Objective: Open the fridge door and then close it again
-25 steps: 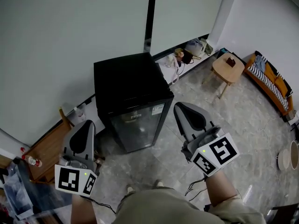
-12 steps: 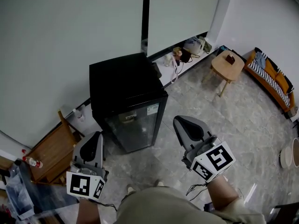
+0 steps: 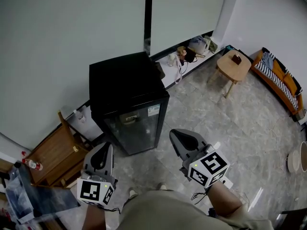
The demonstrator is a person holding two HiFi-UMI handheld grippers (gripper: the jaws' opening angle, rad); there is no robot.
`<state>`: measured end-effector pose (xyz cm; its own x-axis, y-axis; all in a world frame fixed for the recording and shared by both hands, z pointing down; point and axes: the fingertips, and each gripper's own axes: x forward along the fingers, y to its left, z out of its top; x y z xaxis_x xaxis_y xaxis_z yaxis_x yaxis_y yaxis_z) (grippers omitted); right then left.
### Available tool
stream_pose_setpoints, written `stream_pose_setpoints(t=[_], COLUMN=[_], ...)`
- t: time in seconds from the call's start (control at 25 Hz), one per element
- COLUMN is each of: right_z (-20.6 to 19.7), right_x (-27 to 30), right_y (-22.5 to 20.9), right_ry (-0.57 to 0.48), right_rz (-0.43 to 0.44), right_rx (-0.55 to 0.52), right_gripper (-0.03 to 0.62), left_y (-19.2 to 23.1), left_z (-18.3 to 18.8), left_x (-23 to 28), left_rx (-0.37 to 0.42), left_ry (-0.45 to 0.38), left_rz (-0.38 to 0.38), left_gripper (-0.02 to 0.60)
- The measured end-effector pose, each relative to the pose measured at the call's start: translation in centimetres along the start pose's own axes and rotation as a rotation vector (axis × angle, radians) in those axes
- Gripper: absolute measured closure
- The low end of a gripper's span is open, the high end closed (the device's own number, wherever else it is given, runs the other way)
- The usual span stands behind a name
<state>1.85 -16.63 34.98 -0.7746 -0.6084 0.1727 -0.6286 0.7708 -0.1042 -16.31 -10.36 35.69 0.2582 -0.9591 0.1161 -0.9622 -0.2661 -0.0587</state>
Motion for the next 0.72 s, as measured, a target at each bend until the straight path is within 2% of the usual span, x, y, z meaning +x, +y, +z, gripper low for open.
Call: stream_pose_setpoints(t=[0.72], right_z=[0.5], right_x=[-0.8], right_y=[-1.5], right_ry=[-0.005], right_rz=[-0.022], right_rx=[-0.035], right_gripper=[0.597], left_y=[-1.0], left_z=[1.1], left_x=[0.9], left_rx=[0.022], left_ry=[-0.003], left_rz=[0.001], left_gripper=[0.572])
